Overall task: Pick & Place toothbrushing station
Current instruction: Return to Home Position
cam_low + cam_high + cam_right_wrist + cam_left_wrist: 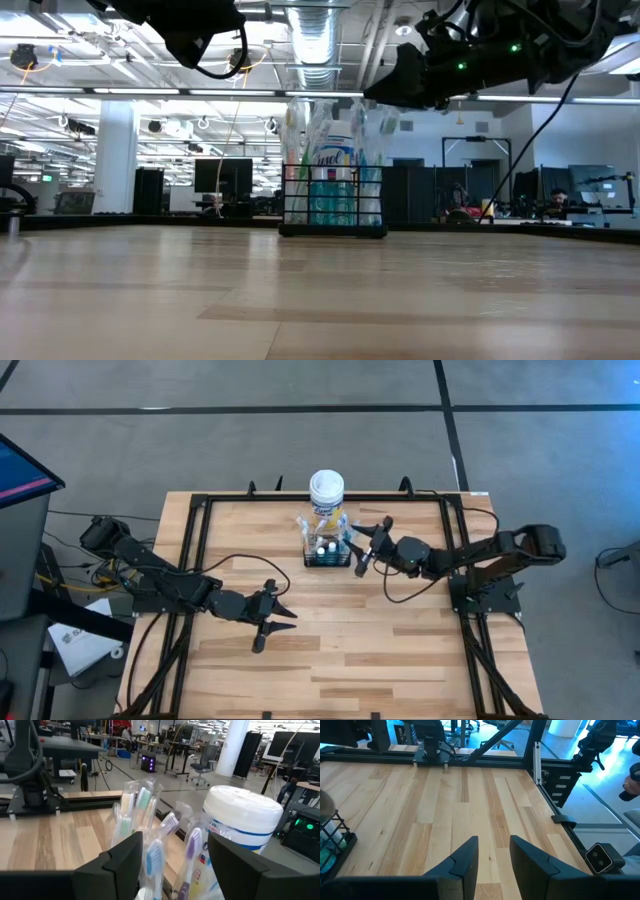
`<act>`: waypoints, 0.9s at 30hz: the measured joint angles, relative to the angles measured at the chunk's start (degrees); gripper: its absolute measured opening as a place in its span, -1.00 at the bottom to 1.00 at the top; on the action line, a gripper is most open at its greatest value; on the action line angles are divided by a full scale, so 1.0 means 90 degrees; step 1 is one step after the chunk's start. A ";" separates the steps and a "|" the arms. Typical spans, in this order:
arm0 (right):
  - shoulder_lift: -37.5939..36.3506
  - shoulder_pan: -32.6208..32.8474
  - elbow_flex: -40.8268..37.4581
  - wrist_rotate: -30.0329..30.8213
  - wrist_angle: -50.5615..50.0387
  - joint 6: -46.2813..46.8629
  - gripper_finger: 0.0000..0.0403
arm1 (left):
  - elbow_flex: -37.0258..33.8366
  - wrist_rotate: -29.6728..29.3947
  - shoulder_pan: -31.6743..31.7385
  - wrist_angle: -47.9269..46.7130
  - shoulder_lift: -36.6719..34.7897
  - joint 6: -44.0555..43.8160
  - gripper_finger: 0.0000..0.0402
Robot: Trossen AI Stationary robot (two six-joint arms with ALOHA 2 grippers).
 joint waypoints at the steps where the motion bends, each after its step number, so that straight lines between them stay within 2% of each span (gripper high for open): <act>1: -0.0025 0.0003 0.0000 0.0000 -0.0004 0.0000 0.07 | 0.0000 0.0000 0.0000 0.0001 0.0000 0.0001 -0.47; 14: -0.0086 0.0040 0.0001 -0.0001 -0.0026 -0.0003 0.13 | 0.0000 0.0000 0.0000 0.0000 0.0000 0.0010 -0.47; 21: -0.0547 0.0198 0.0000 0.0002 -0.0005 -0.0059 0.13 | 0.0000 -0.0008 0.0000 0.0000 0.0000 0.0021 -0.47; 24: -0.0766 0.0480 0.0000 -0.0036 -0.0074 0.0045 0.13 | 0.0001 -0.0293 -0.0020 0.0000 0.0000 0.0210 -0.47; 27: -0.1016 0.0834 0.0000 -0.0443 -0.0505 0.0104 0.13 | -0.0056 -0.0632 -0.0078 0.0010 -0.0078 0.0384 -0.47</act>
